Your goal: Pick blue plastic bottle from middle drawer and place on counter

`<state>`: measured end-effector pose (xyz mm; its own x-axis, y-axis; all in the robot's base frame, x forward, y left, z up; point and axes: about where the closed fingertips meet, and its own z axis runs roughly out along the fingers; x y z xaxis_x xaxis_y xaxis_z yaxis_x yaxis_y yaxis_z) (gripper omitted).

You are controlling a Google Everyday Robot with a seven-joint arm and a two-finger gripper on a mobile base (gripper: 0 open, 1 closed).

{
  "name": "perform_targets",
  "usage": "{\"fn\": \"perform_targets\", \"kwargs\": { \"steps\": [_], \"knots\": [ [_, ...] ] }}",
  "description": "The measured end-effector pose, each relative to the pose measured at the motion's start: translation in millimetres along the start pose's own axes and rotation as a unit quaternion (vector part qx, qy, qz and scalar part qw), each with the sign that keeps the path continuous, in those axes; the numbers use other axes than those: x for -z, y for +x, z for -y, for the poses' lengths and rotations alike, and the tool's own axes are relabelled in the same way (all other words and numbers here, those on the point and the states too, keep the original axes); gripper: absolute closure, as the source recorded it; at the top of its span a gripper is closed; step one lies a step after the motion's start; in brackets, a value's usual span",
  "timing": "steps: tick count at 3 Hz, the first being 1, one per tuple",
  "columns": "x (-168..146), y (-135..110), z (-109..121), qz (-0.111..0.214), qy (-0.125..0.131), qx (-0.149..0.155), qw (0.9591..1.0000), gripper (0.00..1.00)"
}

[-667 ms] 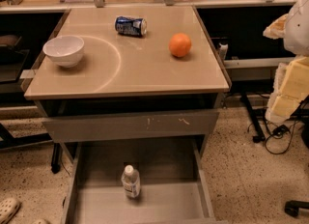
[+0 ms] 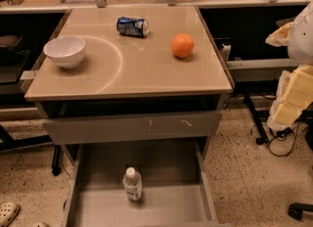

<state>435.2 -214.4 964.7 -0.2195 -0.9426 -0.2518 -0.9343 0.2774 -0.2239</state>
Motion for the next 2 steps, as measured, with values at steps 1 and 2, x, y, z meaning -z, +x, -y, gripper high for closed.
{"fn": "perform_targets", "kwargs": {
  "steps": [1,2],
  "knots": [
    [-39,-6,-32,0.055,-0.036,-0.009,0.9978,0.0],
    [-100,-16,-79,0.108,-0.093,-0.041,0.9888,0.0]
  ]
}}
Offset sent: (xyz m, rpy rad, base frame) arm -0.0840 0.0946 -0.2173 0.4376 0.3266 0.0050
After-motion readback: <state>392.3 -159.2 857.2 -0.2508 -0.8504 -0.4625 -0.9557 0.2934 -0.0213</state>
